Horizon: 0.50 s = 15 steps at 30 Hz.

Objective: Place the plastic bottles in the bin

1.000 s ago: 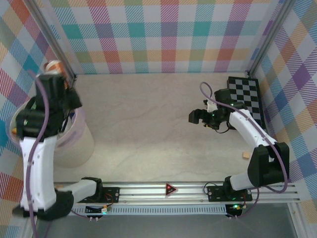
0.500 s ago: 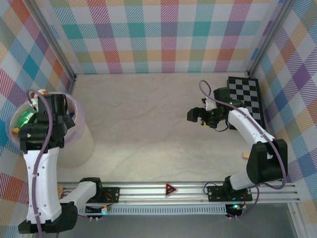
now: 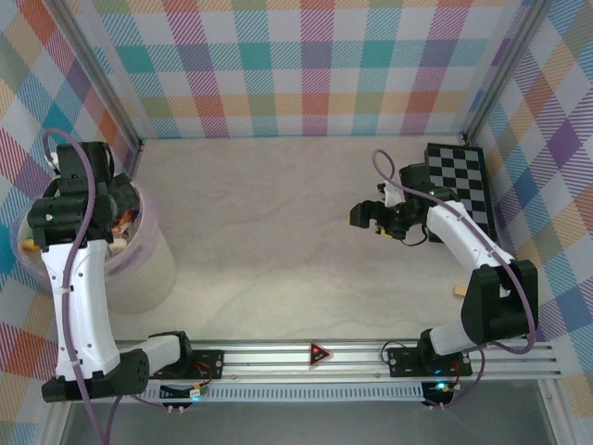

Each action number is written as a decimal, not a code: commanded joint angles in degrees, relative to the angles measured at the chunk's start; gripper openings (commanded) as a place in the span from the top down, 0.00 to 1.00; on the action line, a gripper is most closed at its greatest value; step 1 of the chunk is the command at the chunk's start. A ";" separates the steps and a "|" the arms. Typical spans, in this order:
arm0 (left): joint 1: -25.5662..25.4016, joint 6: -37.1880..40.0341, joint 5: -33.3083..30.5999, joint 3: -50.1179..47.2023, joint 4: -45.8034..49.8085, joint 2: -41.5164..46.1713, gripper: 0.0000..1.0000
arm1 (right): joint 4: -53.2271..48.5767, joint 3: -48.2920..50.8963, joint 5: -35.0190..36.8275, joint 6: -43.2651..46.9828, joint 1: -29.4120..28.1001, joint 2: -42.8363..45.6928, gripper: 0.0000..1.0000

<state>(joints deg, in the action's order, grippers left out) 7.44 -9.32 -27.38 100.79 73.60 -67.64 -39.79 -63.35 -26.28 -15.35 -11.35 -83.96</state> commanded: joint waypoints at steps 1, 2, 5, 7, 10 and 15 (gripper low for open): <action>1.17 3.28 -0.04 -0.79 -5.81 -2.49 0.19 | 1.00 0.95 -1.83 1.16 -0.52 -1.02 0.03; 1.26 3.58 0.91 -1.86 -7.64 -2.84 0.22 | 1.06 0.95 -1.82 1.22 -0.53 -1.18 0.03; 1.21 3.66 4.17 -3.15 -8.87 -4.46 0.30 | 1.21 0.95 -1.86 1.21 -0.53 -1.46 0.03; 1.17 3.52 6.47 -5.52 -9.88 -3.91 0.34 | 1.29 0.95 -1.87 1.06 -0.53 -1.46 0.03; 1.24 3.37 6.52 -10.06 -10.48 -1.97 0.40 | 1.16 0.95 -1.70 1.12 -0.51 -1.44 0.03; 1.80 2.09 2.23 -16.19 -8.11 0.14 0.50 | 0.77 0.51 -1.61 1.26 -0.51 -1.44 0.03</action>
<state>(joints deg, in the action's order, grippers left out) 7.84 -5.96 -23.27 88.16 59.57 -68.60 -39.18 -63.05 -26.48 -15.35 -11.35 -85.21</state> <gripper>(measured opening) 0.514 0.970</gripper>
